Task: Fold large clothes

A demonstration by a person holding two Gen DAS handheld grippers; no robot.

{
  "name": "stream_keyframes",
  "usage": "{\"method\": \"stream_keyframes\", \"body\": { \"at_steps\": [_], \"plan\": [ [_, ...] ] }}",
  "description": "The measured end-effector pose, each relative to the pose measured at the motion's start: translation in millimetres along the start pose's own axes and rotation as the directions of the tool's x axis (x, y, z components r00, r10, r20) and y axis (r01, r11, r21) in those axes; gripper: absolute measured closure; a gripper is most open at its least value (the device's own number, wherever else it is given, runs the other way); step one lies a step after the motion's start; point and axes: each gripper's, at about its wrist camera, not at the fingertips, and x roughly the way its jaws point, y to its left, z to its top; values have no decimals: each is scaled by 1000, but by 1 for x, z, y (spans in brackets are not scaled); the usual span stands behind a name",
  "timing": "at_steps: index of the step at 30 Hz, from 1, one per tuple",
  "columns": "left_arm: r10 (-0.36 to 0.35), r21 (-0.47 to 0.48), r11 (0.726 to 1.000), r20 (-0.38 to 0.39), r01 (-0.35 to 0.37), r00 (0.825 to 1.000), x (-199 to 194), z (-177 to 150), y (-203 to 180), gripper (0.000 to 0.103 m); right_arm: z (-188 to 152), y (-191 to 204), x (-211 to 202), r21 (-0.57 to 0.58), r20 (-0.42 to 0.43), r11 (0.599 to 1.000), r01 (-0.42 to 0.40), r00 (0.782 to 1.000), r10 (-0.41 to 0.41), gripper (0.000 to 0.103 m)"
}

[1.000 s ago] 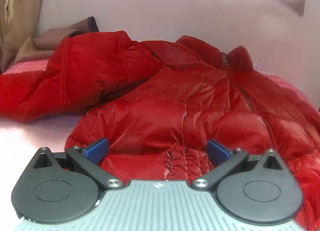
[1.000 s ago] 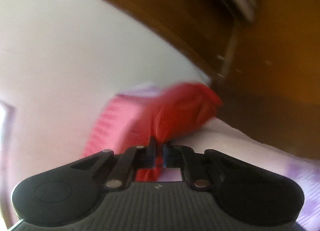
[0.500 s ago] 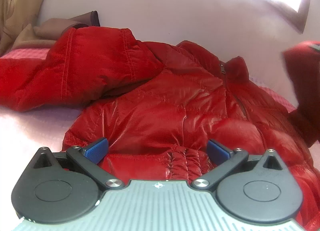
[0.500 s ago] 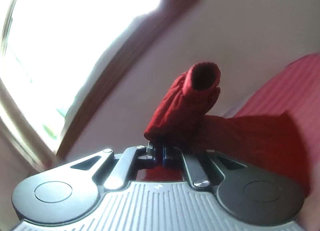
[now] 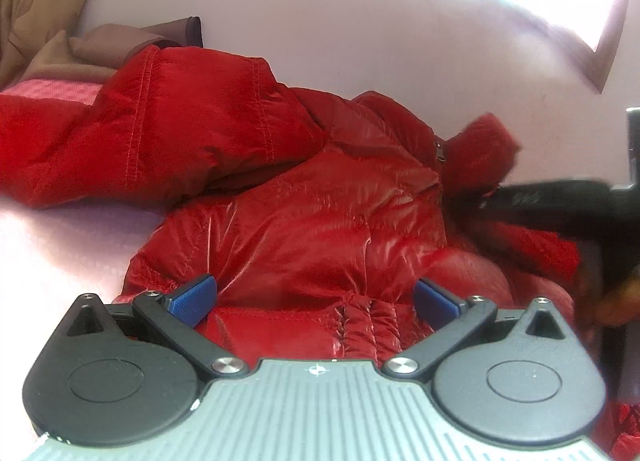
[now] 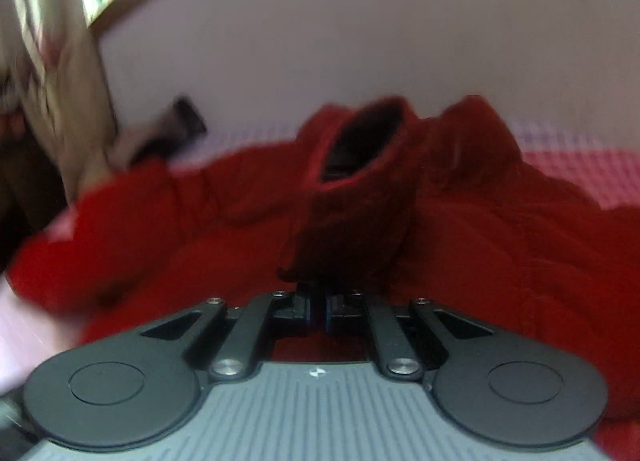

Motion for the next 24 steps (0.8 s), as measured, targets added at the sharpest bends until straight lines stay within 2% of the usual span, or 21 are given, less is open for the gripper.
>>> {"method": "stream_keyframes", "body": {
  "at_steps": [4,9,13,16,17,18,20,24],
  "plan": [
    [0,0,1000,0,0,1000,0,0,0,0,-6,21,17,-113,-28,993,30,999,-33,89],
    [0,-2,1000,0,0,1000,0,0,0,0,-14,24,29,-173,-32,984,48,998,-54,80],
    [5,-1,1000,0,-5,1000,0,-1,0,0,-24,23,35,-201,2,977,65,998,-66,72],
    [2,-7,1000,3,-2,1000,-1,-1,1,0,-33,23,35,-206,57,977,59,997,-49,47],
    [0,-10,1000,3,0,1000,-1,-1,1,0,-34,21,33,-203,56,978,50,998,-40,35],
    [-2,-13,1000,5,2,1000,-2,-1,2,0,-31,21,34,-198,50,980,35,998,-26,27],
    [-12,-26,1000,8,12,1000,-3,1,4,0,-29,18,35,-189,35,982,-1,999,8,22],
    [-35,-91,995,-21,33,999,-15,14,22,0,-28,24,39,-217,35,976,-1,999,8,18]
  ]
}}
